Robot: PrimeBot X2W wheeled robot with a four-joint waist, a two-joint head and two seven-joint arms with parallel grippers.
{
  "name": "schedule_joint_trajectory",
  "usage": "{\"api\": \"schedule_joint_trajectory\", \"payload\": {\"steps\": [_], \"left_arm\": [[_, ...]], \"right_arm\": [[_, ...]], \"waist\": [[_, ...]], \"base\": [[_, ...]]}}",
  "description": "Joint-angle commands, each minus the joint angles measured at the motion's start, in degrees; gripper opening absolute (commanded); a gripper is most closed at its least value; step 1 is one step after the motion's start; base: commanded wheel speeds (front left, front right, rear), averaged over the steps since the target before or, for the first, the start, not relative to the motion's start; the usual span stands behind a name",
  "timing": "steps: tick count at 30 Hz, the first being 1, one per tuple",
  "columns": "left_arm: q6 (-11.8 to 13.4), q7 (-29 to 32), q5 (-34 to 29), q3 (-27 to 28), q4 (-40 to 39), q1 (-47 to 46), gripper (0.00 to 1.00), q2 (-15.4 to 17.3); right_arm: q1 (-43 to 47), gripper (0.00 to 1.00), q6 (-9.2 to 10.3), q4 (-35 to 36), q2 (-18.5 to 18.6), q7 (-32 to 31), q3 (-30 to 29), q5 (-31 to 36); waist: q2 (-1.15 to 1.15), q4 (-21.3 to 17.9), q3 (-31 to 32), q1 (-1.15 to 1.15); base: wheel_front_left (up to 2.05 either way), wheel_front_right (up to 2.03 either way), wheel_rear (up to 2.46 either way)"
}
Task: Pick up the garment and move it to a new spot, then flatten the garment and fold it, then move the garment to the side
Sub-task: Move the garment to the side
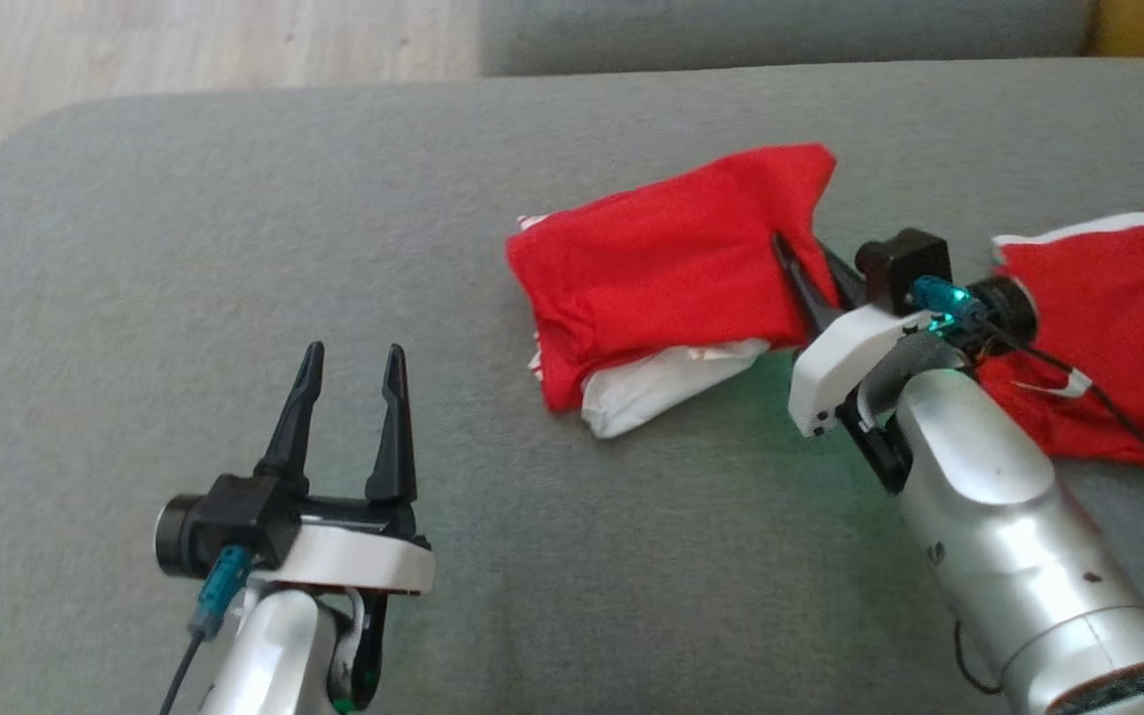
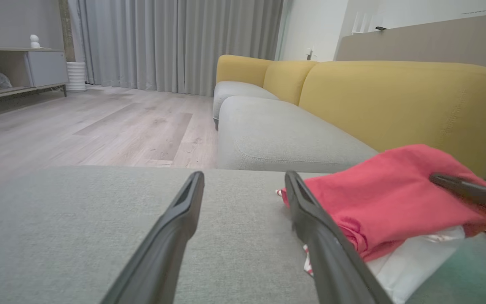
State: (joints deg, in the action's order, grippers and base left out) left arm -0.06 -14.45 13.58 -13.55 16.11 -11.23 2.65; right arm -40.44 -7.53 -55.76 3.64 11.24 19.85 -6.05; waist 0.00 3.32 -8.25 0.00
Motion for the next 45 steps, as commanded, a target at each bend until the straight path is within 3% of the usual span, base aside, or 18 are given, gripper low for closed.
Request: {"api": "schedule_joint_trajectory", "payload": {"steps": [1, 8, 13, 15, 23, 28, 36, 37, 38, 45], "left_arm": [[-0.02, -0.54, 0.08, 1.19, -2.16, -0.83, 1.00, 0.23], [0.78, -0.54, 0.39, -0.34, -3.45, -1.64, 1.00, 0.23], [0.95, -0.55, 0.00, -0.09, -3.70, -2.82, 1.00, 0.23], [0.72, -0.55, -0.29, 0.20, -3.69, -3.64, 1.00, 0.23], [-0.13, -0.55, -0.87, 0.39, -3.29, -5.96, 1.00, 0.23], [-0.69, -0.55, -1.37, 0.80, -2.86, -6.75, 1.00, 0.23], [-1.27, -0.55, -1.91, 1.43, -2.37, -7.08, 1.00, 0.23], [-1.32, -0.55, -1.96, 1.57, -2.28, -7.02, 1.00, 0.23], [-1.37, -0.55, -2.01, 1.72, -2.19, -6.90, 1.00, 0.23], [-1.35, -0.55, -2.11, 3.35, -1.98, -5.61, 1.00, 0.23]], "right_arm": [[-1.35, 0.00, 0.04, 2.02, -0.67, 0.09, -0.15, 1.35], [-0.62, 0.00, 0.04, 9.04, 5.60, -4.38, 0.02, 6.63], [0.00, 0.00, 0.04, 16.23, 14.24, -9.02, 2.47, 5.58], [0.25, 0.00, 0.04, 20.11, 19.85, -11.74, 2.91, 4.09], [2.07, 0.00, 0.04, 22.93, 32.61, -16.79, 0.72, 2.40], [4.20, 0.00, 0.04, 21.17, 35.61, -18.34, -3.28, 3.12], [6.36, 0.00, 0.04, 18.13, 34.45, -18.99, -8.57, 5.49], [6.47, 0.55, 0.04, 17.82, 34.11, -18.82, -9.57, 6.02], [6.57, 1.00, 0.04, 17.49, 33.63, -18.68, -10.79, 6.54], [6.21, 1.00, 0.04, 18.88, 28.11, -17.47, -19.52, 11.62]], "waist": [[0.00, -2.10, 1.39, 0.00], [0.00, -6.79, 0.52, 0.00], [0.00, -9.02, -1.93, 0.00], [0.00, -9.82, -3.69, 0.00], [0.00, -9.88, -7.35, 0.00], [0.00, -9.50, -8.61, 0.00], [0.00, -9.07, -8.79, 0.00], [0.00, -9.10, -8.61, 0.00], [0.00, -9.17, -8.34, 0.00], [0.00, -10.04, -5.42, 0.00]], "base": [[0.00, 0.00, 0.00], [0.00, 0.00, 0.00], [0.00, 0.00, 0.00], [0.00, 0.00, 0.00], [0.00, 0.00, 0.00], [0.00, 0.00, 0.00], [0.00, 0.00, 0.00], [0.00, 0.00, 0.00], [0.00, 0.00, 0.00], [0.00, 0.00, 0.00]]}}
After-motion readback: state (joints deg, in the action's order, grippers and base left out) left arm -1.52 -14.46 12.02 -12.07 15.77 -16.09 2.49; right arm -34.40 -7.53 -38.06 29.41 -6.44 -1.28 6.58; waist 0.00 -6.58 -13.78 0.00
